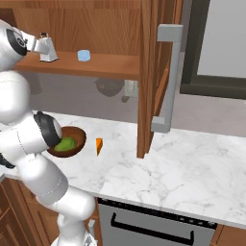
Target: Pick the cheese from the fridge and the cheese grater from the cabinet and place them next to the salad bowl.
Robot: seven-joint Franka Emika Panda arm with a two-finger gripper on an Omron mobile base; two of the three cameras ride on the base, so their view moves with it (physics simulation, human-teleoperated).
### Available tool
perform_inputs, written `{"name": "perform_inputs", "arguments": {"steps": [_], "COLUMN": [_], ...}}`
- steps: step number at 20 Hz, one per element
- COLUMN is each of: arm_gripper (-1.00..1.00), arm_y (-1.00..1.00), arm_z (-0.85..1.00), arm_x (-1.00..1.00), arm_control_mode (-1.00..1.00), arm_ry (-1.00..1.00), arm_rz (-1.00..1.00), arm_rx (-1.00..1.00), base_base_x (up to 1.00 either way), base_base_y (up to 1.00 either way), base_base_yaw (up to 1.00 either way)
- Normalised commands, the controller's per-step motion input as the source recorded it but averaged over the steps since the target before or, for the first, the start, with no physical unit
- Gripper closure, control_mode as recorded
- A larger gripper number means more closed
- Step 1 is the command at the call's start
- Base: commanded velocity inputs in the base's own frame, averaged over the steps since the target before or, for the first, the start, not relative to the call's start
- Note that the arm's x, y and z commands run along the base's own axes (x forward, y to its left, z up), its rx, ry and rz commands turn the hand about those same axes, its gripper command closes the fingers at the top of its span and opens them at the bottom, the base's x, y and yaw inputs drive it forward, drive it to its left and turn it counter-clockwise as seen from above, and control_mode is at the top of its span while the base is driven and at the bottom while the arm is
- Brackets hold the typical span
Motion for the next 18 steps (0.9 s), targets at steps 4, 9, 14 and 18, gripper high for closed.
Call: {"name": "perform_inputs", "arguments": {"steps": [4, 9, 14, 18], "arm_gripper": [-1.00, -1.00, -1.00, -1.00], "arm_y": [0.17, 0.16, 0.06, 0.00], "arm_z": [0.08, 0.07, 0.01, -0.04], "arm_x": [0.16, 0.15, 0.12, 0.11], "arm_control_mode": [-1.00, -1.00, -1.00, -1.00], "arm_ry": [0.02, 0.05, 0.02, 0.00], "arm_rz": [0.00, 0.00, 0.00, 0.00], "arm_rx": [0.00, 0.00, 0.00, 0.00], "base_base_x": [0.00, 0.00, 0.00, 0.00], "base_base_y": [0.00, 0.00, 0.00, 0.00], "base_base_yaw": [0.00, 0.00, 0.00, 0.00]}}
